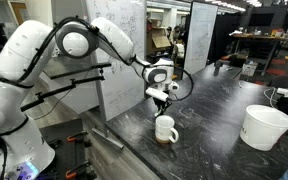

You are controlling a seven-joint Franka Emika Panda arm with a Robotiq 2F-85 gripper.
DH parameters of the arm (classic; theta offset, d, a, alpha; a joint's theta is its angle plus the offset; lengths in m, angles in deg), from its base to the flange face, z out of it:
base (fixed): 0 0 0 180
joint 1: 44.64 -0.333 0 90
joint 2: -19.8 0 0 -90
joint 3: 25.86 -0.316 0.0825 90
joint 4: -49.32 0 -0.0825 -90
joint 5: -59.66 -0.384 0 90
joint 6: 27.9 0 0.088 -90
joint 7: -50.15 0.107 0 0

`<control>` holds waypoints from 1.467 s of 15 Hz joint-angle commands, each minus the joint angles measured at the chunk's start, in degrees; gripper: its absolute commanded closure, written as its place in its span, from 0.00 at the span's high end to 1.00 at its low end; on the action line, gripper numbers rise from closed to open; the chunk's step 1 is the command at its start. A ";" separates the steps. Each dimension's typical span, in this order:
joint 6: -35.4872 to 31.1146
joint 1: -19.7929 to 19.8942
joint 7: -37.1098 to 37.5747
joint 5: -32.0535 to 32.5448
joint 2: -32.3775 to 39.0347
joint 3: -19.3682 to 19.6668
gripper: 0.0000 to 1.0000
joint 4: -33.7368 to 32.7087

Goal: Move the object to the left

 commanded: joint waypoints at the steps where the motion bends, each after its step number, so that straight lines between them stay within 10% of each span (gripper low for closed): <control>1: -1.58 -2.51 2.98 1.24 -6.22 -0.28 0.05 9.23; 17: -19.53 -6.51 9.56 3.73 -22.11 0.93 0.05 34.89; 19: -18.96 -6.45 9.92 5.10 -22.20 1.91 0.46 34.52; 22: -18.20 -6.45 10.28 5.84 -22.39 2.64 0.66 33.86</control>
